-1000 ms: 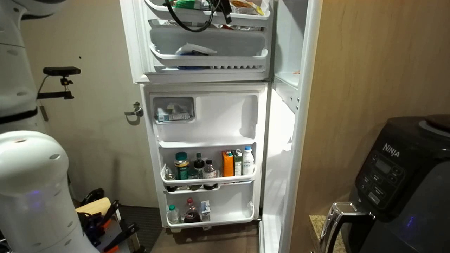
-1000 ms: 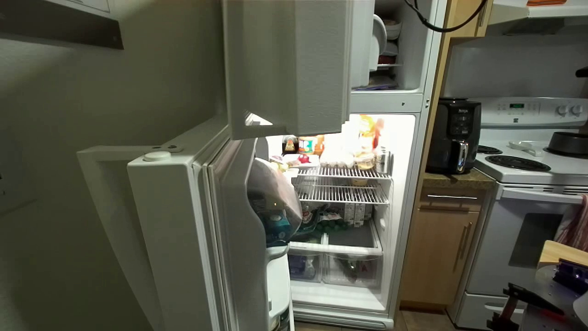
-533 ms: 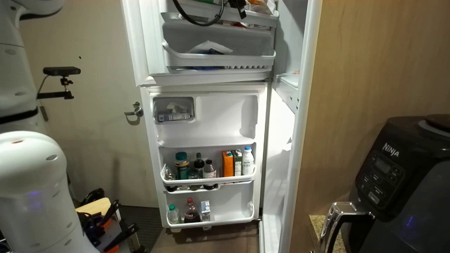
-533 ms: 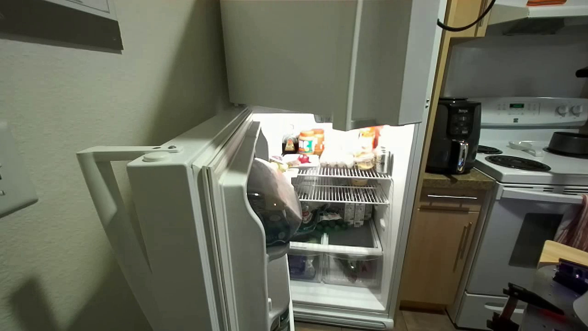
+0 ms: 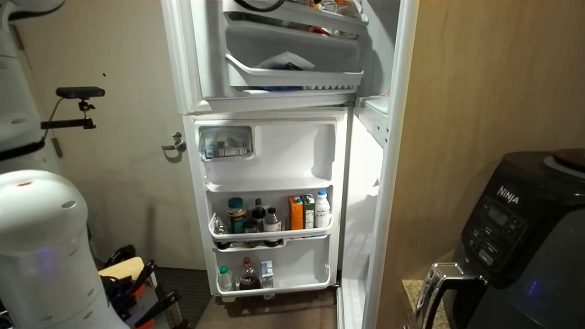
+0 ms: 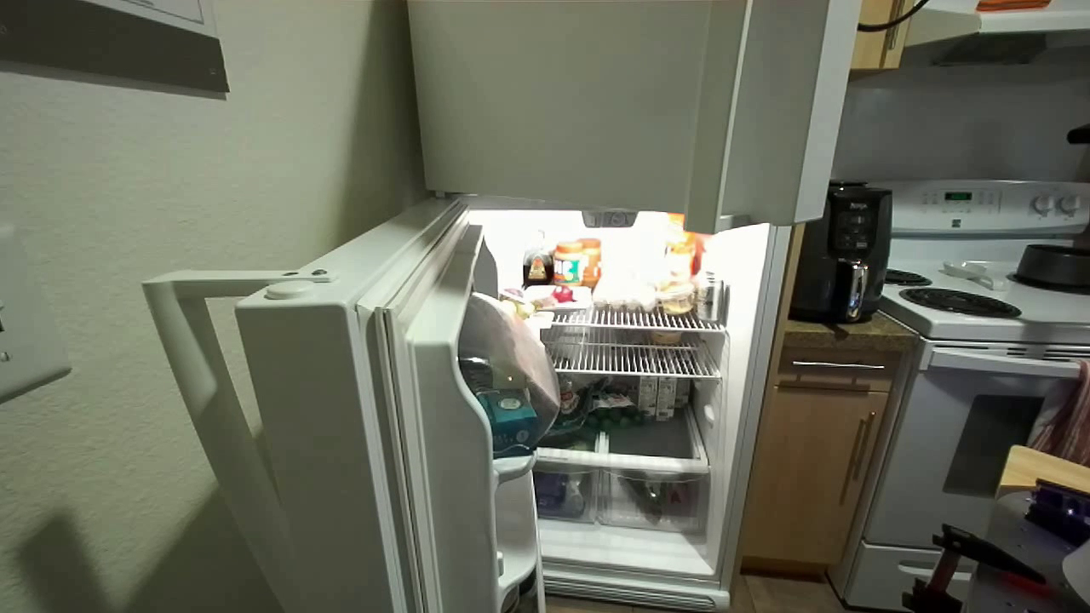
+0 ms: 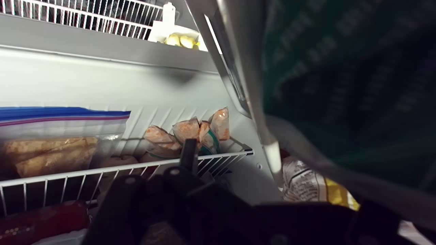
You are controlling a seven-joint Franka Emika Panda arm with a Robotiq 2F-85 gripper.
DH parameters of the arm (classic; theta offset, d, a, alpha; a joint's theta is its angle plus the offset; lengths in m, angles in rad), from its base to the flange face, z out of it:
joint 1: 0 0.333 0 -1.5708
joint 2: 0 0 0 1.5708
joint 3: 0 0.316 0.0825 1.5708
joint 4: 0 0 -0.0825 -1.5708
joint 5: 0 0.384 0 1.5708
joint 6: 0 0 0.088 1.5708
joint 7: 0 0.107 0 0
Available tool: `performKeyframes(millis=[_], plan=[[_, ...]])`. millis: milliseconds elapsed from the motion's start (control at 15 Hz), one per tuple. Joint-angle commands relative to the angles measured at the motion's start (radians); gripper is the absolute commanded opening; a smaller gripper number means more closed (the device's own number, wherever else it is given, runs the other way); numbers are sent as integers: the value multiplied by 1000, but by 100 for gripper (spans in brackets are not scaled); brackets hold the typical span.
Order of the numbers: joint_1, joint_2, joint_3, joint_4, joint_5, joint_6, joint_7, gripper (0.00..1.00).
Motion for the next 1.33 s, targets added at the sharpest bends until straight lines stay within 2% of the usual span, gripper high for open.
performKeyframes(millis=[0,533,933,1267], plan=[[19,-62,21,-26,-64,9,5,100],[32,-114,66,-20,-184,29,26,100],[30,-131,85,-10,-190,34,16,100],[41,-195,86,-42,-126,-39,-40,100]])
